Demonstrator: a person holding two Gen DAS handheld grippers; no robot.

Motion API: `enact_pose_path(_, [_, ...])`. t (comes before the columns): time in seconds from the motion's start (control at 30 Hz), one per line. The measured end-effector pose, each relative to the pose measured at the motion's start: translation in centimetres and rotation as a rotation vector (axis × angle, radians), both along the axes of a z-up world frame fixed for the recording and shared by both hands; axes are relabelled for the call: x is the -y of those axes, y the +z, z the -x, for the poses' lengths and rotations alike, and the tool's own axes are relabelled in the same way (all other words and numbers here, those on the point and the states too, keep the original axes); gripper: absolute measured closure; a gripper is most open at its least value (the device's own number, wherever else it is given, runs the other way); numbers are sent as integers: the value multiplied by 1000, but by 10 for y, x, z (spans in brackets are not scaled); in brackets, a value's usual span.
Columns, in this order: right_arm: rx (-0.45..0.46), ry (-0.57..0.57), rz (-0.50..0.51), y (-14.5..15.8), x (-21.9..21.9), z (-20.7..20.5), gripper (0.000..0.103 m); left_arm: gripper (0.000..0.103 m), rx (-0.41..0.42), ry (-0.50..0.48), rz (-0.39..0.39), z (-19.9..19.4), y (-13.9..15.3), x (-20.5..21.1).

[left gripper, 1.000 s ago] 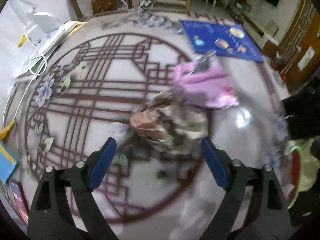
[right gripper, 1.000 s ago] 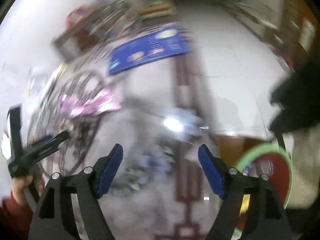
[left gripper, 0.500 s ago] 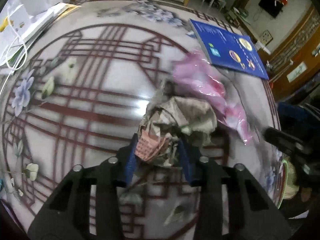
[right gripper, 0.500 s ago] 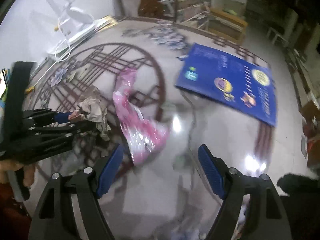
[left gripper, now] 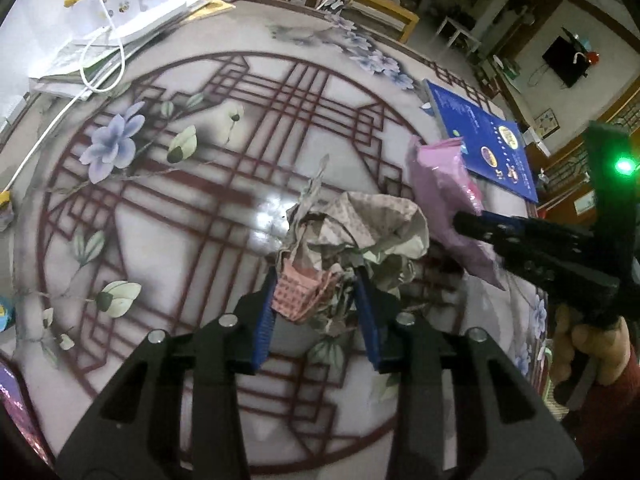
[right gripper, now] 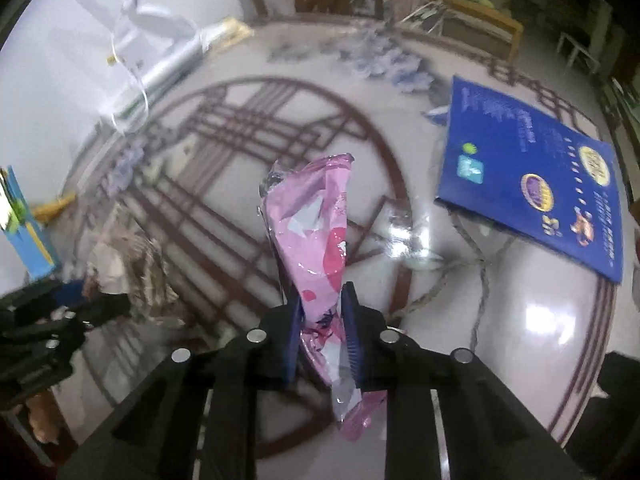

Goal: Collect trash
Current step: 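Grasp the pink wrapper with the right tool while the left tool grasps crumpled foil paper, then carry the pink wrapper and crumpled foil paper over the bin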

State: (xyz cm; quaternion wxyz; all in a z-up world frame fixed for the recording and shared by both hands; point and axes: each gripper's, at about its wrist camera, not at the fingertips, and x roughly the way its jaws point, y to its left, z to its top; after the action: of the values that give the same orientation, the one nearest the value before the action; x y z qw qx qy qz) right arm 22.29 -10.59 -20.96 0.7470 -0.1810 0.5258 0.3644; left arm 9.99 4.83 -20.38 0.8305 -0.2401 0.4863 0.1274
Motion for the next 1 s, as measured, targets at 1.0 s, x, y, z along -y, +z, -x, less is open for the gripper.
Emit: enact_pose_path(1.0, [143, -522, -254, 110, 180, 192, 83, 66, 103, -348, 2, 51, 55, 124])
